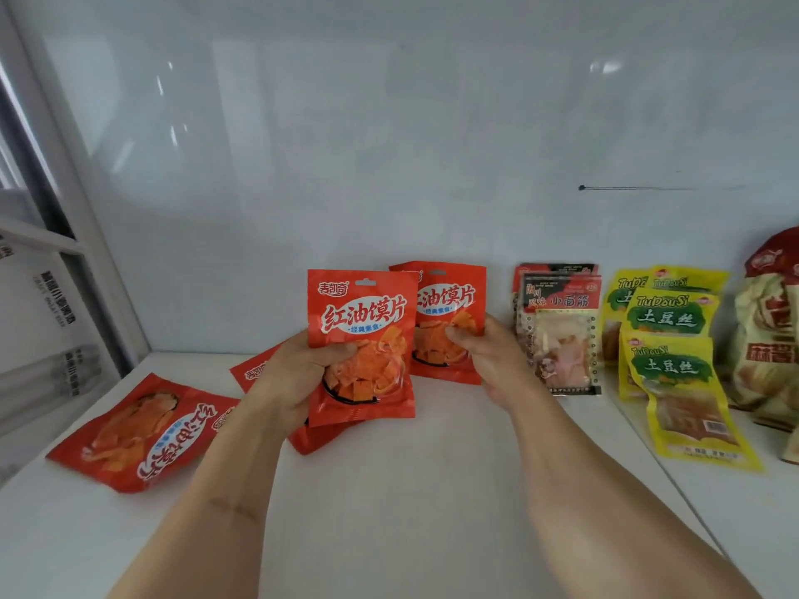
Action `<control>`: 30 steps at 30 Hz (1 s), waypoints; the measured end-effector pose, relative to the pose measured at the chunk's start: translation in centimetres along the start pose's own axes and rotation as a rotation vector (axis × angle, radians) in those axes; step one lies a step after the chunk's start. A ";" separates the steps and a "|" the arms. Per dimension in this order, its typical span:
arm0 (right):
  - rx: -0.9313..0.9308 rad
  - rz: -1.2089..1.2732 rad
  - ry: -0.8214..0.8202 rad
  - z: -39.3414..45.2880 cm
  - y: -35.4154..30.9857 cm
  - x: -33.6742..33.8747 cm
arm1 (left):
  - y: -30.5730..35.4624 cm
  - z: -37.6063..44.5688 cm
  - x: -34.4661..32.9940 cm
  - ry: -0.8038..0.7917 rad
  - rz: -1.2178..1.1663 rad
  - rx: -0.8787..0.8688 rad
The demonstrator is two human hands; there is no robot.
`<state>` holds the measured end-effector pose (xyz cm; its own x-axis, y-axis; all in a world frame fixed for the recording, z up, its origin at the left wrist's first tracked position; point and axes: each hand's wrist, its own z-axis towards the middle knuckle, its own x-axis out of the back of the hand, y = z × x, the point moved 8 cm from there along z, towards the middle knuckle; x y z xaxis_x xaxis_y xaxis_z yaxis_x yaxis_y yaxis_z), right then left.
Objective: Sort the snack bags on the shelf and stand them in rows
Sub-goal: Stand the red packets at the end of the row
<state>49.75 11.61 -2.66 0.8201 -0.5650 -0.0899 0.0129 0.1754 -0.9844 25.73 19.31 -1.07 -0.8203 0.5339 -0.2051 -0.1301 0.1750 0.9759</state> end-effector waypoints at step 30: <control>-0.025 -0.529 0.245 -1.4 1.1 1.8 | -1.4 4.7 -4.3 0.051 -0.109 -0.015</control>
<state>50.48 9.64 -4.14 0.5494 -0.7415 0.3852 0.3688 -0.1985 -0.9081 32.06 20.67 -1.90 -0.8283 0.4692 -0.3062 -0.2281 0.2167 0.9492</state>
